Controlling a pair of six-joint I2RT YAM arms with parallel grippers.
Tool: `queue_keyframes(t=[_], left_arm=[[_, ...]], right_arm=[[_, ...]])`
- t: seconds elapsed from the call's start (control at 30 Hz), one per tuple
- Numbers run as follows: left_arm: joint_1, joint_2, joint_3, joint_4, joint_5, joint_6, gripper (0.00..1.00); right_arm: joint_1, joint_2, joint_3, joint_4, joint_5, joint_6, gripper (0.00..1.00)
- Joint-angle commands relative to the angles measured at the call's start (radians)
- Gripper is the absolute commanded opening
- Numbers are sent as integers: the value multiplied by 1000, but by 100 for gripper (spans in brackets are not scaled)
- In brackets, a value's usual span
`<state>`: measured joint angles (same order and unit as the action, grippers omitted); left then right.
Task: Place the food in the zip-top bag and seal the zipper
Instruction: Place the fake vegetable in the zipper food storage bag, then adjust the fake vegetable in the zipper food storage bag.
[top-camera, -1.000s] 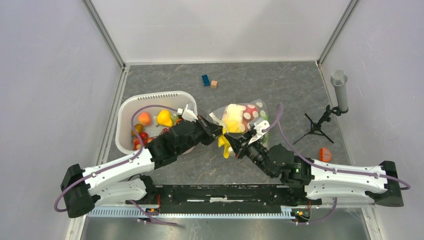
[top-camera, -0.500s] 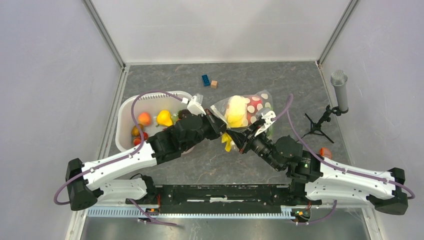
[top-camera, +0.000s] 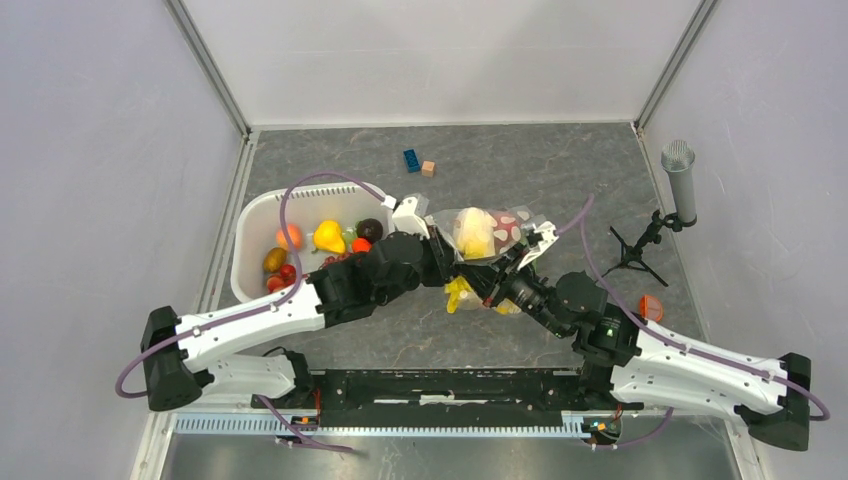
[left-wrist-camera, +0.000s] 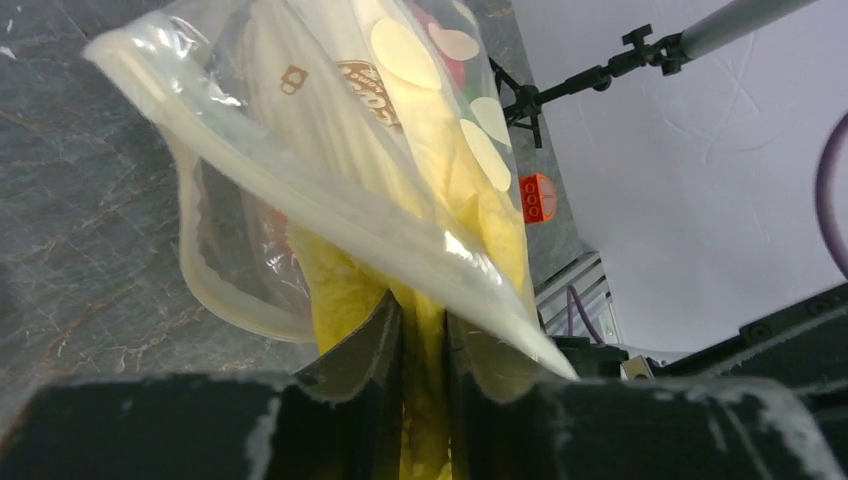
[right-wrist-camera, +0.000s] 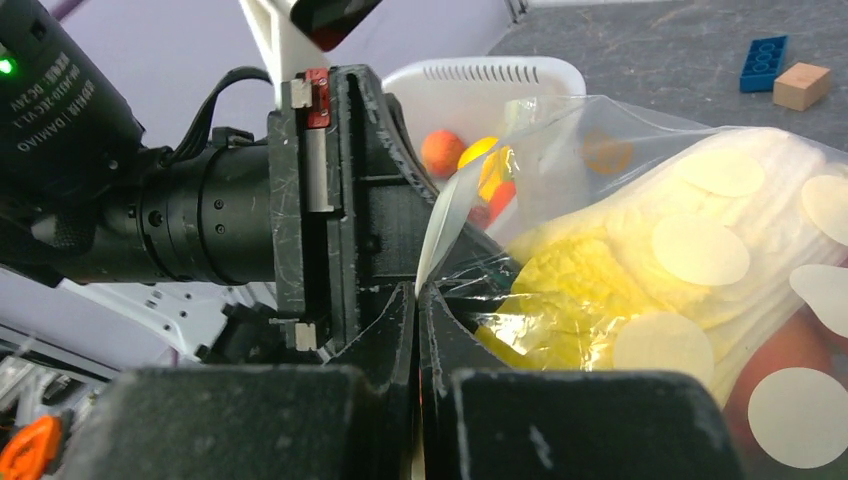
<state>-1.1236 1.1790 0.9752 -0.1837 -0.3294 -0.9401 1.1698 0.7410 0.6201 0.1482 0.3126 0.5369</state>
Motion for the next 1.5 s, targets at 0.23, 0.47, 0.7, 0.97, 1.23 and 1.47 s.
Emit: queue_keyframes(t=[0.23, 0.47, 0.7, 0.97, 1.23, 1.47], left_arm=[[-14, -142, 45, 2, 34, 240, 61], [-15, -247, 49, -8, 120, 360, 86], [-15, -359, 70, -109, 116, 454, 96], [-15, -423, 3, -248, 131, 544, 89], [-15, -421, -163, -185, -20, 305, 69], [-16, -381, -223, -129, -24, 189, 55]], right_arm=[[-77, -89, -21, 143, -132, 161, 2], [-163, -116, -27, 87, -137, 173, 2], [-261, -136, -172, 133, -215, 214, 2], [-466, -167, -290, 150, -310, 255, 2], [-548, -149, -278, 119, -378, 224, 2], [-585, -156, -282, 96, -363, 215, 2]])
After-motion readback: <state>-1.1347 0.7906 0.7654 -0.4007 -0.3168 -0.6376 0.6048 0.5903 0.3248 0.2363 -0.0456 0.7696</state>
